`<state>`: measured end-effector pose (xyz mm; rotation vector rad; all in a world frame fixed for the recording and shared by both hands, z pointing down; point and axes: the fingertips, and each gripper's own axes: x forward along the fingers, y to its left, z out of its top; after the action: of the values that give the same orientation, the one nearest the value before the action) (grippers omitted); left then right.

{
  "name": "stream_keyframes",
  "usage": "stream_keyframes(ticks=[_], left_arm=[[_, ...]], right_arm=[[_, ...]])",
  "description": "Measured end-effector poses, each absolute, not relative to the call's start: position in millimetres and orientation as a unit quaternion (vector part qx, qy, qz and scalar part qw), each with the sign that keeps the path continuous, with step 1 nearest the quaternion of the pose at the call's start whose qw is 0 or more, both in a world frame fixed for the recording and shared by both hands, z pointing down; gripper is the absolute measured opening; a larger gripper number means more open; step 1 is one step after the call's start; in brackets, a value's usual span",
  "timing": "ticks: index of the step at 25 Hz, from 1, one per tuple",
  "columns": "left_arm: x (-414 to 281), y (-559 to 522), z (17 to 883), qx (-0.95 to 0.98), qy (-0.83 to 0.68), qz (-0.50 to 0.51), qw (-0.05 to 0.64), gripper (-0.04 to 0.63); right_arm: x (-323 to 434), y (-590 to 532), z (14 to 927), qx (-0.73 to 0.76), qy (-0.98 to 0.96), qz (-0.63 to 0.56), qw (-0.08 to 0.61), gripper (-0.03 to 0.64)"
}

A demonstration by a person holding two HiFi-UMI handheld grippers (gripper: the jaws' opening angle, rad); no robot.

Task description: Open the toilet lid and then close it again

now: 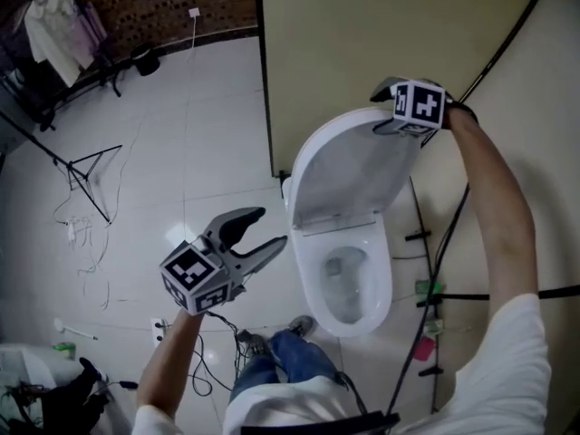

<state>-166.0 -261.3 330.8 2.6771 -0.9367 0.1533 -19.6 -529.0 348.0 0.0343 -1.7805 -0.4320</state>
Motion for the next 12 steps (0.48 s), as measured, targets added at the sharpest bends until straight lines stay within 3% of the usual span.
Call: stream_keyframes(ticks=[1, 12], left_arm=[[-170.4, -259.1, 332.5, 0.93, -0.33, 0.054, 0.153, 0.258], [-179.7, -216.9, 320.6, 0.942, -0.298, 0.044, 0.15, 0.258]], right_arm=[[-16.9, -526.9, 349.4, 0.006, -0.764, -0.184, 0.618, 0.183], [16.4, -423.4, 335.8, 0.025, -0.737, -0.238, 0.632, 0.172]])
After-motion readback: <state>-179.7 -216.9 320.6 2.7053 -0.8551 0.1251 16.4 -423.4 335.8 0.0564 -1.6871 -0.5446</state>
